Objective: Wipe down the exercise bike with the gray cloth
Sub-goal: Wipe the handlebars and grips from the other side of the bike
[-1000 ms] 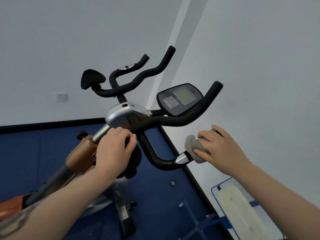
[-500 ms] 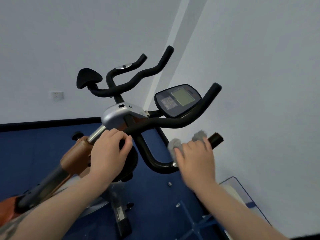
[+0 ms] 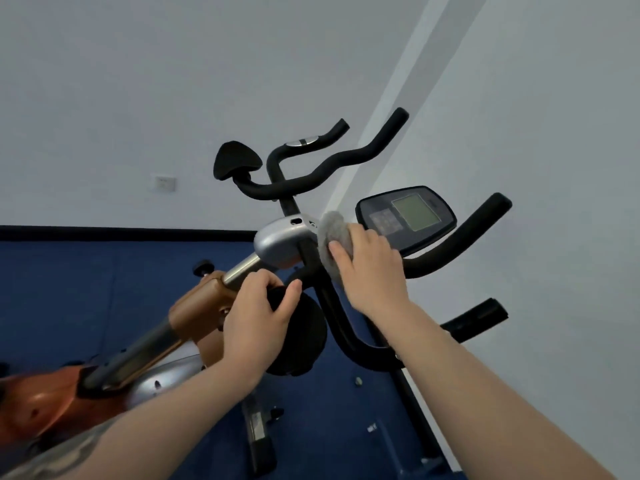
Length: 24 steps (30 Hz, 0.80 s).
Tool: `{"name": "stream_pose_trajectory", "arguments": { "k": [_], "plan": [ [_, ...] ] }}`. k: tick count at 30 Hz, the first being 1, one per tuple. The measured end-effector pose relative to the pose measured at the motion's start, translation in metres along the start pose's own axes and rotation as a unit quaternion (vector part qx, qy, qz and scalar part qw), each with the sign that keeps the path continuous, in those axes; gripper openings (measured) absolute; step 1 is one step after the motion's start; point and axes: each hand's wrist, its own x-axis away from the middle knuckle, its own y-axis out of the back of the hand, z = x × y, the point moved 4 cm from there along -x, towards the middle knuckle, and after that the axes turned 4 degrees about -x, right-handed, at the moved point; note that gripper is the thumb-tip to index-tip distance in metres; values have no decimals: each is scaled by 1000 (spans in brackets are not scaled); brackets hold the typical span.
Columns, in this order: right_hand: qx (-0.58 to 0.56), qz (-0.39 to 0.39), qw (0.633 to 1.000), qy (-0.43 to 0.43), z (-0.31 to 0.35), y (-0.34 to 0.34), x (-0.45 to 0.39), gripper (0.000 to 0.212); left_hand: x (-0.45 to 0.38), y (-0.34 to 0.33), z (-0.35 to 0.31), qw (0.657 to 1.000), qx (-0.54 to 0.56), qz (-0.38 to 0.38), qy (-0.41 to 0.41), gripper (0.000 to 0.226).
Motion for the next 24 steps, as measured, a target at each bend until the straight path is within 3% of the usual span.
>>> {"name": "stream_pose_trajectory", "arguments": {
  "k": [3, 6, 10, 13, 17, 21, 24],
  "plan": [
    [201, 58, 978, 6, 20, -26, -20, 50, -1, -1, -1, 1000, -13, 12, -3, 23],
    [201, 97, 975, 12, 25, -34, -33, 52, -1, -3, 0, 1000, -14, 22, 5, 23],
    [178, 149, 969, 88, 15, -23, -30, 44, -2, -2, 0, 999, -23, 31, -1, 24],
    [130, 150, 972, 126, 10, -13, -24, 39, -4, -1, -2, 999, -29, 31, -7, 24],
    [-39, 73, 987, 136, 2, 2, 9, 26, -5, -1, -1, 999, -35, 35, -4, 24],
    [-213, 20, 977, -22, -23, 13, 60, 21, -3, 0, -1, 999, -38, 23, -1, 24],
    [-353, -16, 928, -118, -32, 20, 91, 23, -3, 3, -7, 999, -39, 15, -5, 19]
  ]
}}
